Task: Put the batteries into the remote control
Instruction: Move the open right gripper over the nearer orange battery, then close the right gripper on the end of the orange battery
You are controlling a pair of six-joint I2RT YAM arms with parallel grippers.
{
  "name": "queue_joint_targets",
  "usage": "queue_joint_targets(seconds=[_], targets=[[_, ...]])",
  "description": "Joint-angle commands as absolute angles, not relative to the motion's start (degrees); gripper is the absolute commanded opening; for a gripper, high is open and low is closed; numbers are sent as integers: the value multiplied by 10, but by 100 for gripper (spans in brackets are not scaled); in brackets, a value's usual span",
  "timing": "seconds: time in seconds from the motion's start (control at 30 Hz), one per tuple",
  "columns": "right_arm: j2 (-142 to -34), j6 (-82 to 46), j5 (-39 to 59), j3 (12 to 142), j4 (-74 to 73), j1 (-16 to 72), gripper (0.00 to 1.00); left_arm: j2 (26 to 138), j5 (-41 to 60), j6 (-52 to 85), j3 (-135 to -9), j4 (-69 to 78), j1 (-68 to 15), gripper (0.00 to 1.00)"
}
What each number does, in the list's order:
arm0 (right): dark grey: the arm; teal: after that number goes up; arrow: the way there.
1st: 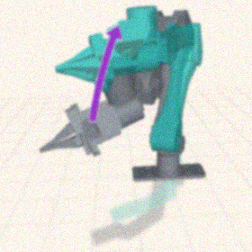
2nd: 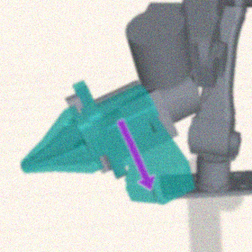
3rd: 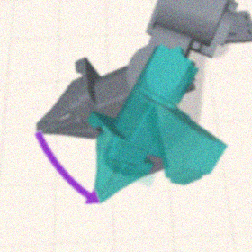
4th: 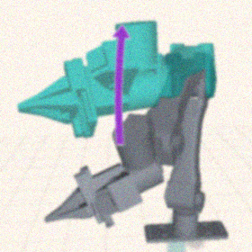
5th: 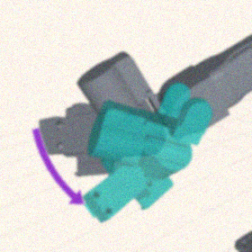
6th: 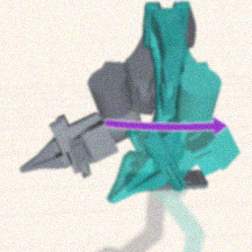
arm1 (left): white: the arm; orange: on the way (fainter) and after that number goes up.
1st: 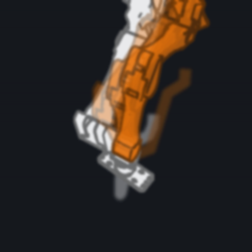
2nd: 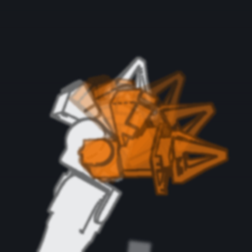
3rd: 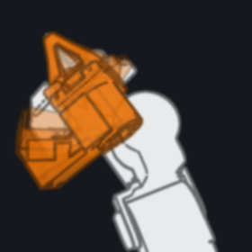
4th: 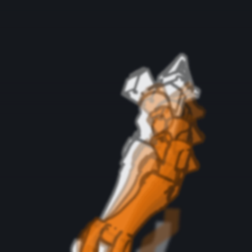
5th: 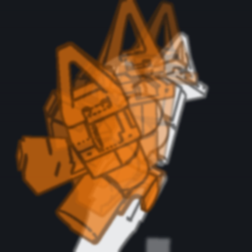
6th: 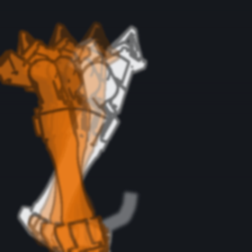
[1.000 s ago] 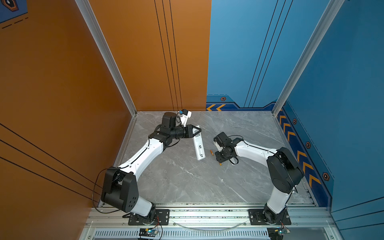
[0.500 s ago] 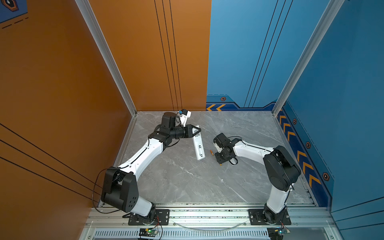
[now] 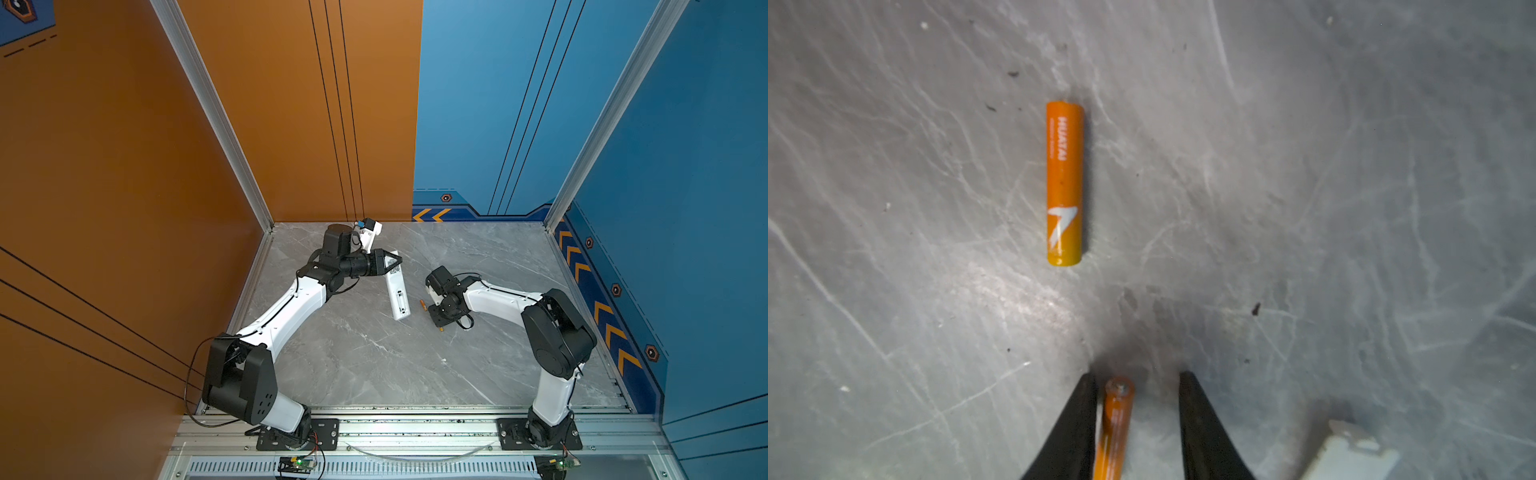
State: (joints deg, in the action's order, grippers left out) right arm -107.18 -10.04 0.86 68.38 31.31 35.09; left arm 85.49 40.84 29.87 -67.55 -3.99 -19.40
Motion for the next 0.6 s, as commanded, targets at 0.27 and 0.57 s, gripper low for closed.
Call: queue_joint_targets(seconds=[0.27, 0.57], targets=[[-1089, -93, 14, 694, 313, 349, 23, 850, 424, 303, -671, -24, -185, 0], [-1092, -91, 14, 690, 311, 347, 19, 850, 423, 304, -670, -25, -183, 0]])
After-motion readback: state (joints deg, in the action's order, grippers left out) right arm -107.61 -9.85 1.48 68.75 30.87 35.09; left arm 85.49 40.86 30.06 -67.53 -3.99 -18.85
